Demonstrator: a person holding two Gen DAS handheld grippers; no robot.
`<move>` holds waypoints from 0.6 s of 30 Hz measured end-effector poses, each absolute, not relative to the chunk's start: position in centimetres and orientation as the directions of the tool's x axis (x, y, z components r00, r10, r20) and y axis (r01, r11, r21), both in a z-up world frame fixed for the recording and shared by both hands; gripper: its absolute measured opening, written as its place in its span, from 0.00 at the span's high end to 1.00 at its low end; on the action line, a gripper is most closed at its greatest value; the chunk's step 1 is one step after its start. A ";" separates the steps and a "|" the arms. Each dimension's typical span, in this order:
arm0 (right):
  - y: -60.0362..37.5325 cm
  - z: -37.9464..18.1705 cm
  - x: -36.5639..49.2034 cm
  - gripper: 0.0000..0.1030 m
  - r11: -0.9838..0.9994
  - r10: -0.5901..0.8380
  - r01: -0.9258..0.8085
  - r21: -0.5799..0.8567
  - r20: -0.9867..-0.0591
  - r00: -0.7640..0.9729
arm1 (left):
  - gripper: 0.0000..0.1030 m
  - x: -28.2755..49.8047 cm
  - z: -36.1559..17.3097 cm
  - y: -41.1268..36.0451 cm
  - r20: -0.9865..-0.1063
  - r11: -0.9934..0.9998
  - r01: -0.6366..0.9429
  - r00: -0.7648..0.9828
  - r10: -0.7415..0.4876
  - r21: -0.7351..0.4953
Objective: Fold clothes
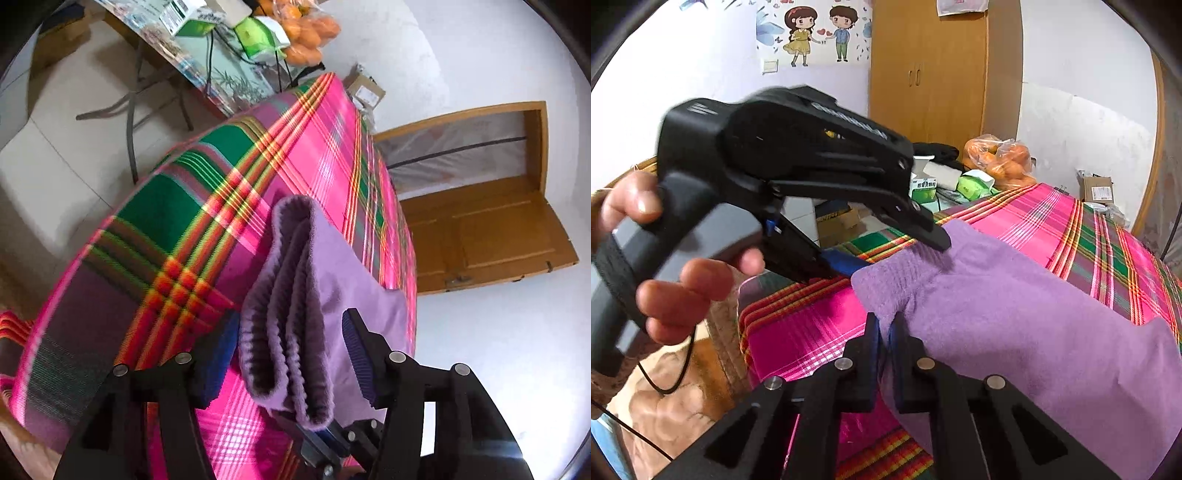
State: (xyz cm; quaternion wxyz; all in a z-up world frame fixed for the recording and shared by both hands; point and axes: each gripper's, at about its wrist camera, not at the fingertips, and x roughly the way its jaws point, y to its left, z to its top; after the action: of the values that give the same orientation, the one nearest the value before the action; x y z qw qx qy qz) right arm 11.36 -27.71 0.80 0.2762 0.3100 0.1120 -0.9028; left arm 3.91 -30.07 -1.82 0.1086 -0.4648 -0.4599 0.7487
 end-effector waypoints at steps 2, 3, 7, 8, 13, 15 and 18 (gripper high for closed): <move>-27.6 1.0 11.6 0.95 -0.822 -0.433 0.568 -0.028 -0.618 -0.657 | 0.43 3.3 -1.8 -29.8 -0.599 -0.560 0.260 -0.539 0.592 -0.787; -27.5 1.1 11.7 0.95 -0.822 -0.435 0.568 -0.026 -0.616 -0.657 | 0.43 3.0 -1.8 -29.7 -0.604 -0.564 0.261 -0.534 0.591 -0.783; -27.4 1.3 11.9 0.95 -0.822 -0.441 0.569 -0.017 -0.613 -0.656 | 0.46 1.4 -1.7 -29.2 -0.624 -0.586 0.260 -0.510 0.592 -0.768; -27.3 1.3 12.0 0.95 -0.823 -0.442 0.569 -0.015 -0.612 -0.656 | 0.52 1.1 -1.8 -29.1 -0.631 -0.587 0.269 -0.502 0.591 -0.764; -27.2 1.6 12.1 0.95 -0.824 -0.448 0.566 -0.003 -0.608 -0.655 | 0.68 -0.8 -1.9 -28.5 -0.642 -0.602 0.257 -0.475 0.602 -0.756; -27.3 1.6 12.1 0.95 -0.824 -0.448 0.567 -0.004 -0.608 -0.655 | 0.80 -1.0 -1.8 -28.5 -0.635 -0.607 0.241 -0.488 0.599 -0.758; -27.5 1.4 11.9 0.95 -0.824 -0.446 0.567 -0.001 -0.616 -0.650 | 0.81 -0.8 -1.9 -29.0 -0.622 -0.597 0.239 -0.510 0.594 -0.766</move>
State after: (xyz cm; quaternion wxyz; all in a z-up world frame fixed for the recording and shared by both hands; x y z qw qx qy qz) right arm 11.86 -27.46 1.39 0.2806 0.3107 0.0973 -0.9029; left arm -0.77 -29.00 -1.87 0.1178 -0.4805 -0.4330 0.7535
